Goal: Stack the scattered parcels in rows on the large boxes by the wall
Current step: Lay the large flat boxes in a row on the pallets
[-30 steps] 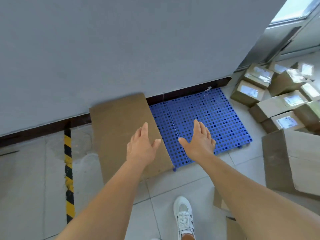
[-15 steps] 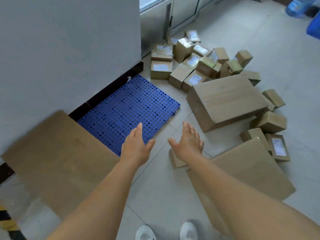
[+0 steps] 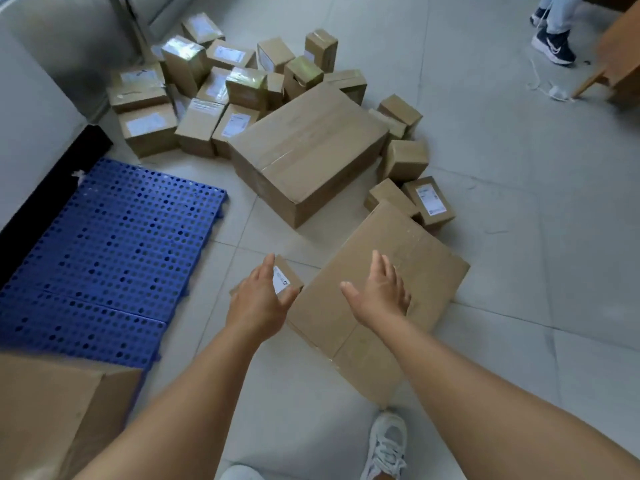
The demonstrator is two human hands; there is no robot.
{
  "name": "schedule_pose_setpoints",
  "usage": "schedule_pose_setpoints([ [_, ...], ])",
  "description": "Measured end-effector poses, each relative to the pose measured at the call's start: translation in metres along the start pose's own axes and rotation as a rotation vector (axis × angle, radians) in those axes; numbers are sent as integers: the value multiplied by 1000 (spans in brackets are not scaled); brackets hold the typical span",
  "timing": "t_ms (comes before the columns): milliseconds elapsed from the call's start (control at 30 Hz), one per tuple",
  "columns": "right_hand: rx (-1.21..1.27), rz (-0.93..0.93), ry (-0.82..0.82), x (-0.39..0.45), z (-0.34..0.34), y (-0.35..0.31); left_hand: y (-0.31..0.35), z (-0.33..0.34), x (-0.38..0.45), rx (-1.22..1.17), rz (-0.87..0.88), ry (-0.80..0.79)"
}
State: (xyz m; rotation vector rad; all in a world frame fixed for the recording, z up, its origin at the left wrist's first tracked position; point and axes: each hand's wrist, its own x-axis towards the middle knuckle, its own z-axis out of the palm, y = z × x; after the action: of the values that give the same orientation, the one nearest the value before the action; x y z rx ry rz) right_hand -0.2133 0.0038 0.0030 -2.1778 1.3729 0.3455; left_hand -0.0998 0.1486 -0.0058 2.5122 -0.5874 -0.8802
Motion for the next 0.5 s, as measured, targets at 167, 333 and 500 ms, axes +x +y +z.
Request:
schedule_pose_setpoints([
  [167, 49, 109, -15, 46, -15, 92, 59, 64, 30, 50, -28, -70],
  [333, 101, 205, -62, 92, -12, 165, 99, 118, 77, 124, -39, -90],
  [500, 194, 319, -95, 137, 14, 214, 105, 167, 127, 187, -33, -108],
])
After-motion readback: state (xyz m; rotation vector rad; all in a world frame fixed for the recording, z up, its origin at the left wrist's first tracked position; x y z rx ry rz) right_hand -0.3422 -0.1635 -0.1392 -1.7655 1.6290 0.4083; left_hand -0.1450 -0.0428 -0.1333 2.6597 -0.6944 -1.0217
